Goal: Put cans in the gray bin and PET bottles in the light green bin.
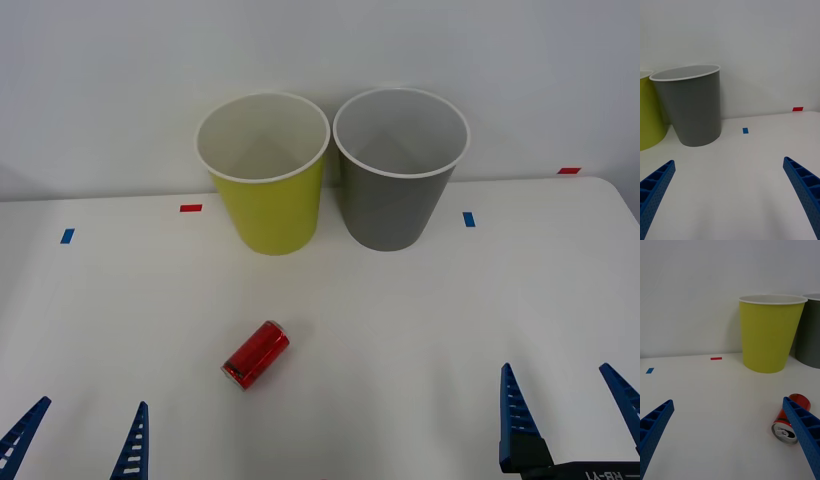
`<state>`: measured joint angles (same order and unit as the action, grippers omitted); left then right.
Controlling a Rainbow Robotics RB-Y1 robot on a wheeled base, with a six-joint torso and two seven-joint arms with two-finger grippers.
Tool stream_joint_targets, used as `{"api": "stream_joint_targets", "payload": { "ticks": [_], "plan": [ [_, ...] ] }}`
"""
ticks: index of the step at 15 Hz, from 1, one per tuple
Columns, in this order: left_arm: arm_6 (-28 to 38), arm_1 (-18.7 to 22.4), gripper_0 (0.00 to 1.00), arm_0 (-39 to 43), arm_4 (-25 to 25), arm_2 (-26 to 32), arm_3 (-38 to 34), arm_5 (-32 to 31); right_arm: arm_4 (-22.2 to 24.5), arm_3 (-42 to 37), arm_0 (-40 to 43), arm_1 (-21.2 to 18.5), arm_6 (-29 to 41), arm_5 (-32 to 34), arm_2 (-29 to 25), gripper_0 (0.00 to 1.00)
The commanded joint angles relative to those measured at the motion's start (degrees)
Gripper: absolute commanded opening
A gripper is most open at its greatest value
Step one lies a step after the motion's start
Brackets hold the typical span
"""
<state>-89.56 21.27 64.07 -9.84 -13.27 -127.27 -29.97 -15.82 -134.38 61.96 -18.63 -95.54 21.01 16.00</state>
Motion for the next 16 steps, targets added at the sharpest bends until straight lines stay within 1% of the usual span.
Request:
{"api": "stream_joint_targets", "payload": {
  "ticks": [1, 16],
  "plan": [
    [0.0, 0.0, 1.00, 0.0, 0.0, 0.0, 0.0, 0.0, 0.0, 0.0, 0.0, 0.0, 0.0, 0.0, 0.0, 1.00],
    [0.0, 0.0, 1.00, 0.0, 0.0, 0.0, 0.0, 0.0, 0.0, 0.0, 0.0, 0.0, 0.0, 0.0, 0.0, 1.00]
  ]
}}
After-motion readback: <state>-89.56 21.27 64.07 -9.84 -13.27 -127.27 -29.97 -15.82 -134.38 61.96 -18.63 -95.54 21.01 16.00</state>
